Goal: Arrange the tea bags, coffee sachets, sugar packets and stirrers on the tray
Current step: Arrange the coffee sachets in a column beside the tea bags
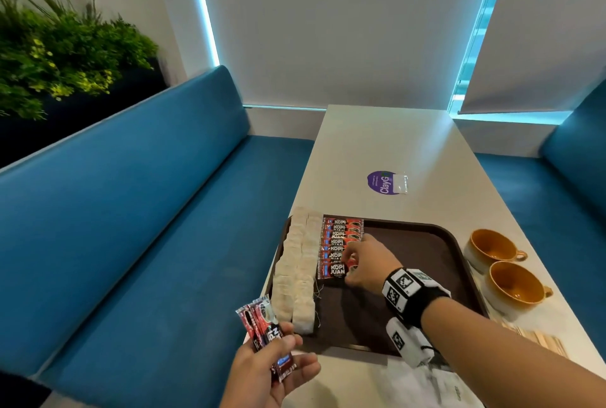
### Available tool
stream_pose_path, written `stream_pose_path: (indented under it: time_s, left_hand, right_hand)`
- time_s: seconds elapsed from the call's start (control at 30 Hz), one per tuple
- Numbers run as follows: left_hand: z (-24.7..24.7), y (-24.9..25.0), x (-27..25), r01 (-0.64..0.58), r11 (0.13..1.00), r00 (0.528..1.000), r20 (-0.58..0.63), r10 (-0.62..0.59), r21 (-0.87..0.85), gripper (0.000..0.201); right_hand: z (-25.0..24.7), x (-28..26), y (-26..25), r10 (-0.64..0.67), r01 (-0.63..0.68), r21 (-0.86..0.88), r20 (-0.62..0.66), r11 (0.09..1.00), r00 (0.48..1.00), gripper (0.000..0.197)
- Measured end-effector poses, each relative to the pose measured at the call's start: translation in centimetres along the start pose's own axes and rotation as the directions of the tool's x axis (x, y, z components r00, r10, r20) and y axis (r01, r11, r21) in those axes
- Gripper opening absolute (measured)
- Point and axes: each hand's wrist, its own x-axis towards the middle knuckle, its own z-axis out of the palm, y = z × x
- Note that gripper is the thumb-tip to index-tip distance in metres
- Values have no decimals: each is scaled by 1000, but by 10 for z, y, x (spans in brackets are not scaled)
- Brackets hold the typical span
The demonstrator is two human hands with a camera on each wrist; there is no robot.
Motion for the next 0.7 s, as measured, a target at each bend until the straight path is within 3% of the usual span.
stream_pose_path:
  time_s: [0.7]
  left_hand:
    - [-13, 5, 6, 18, 1000, 999, 48, -17, -14, 23]
  right_hand:
    - [8, 7, -3, 51, -49, -99, 27, 994, 998, 43]
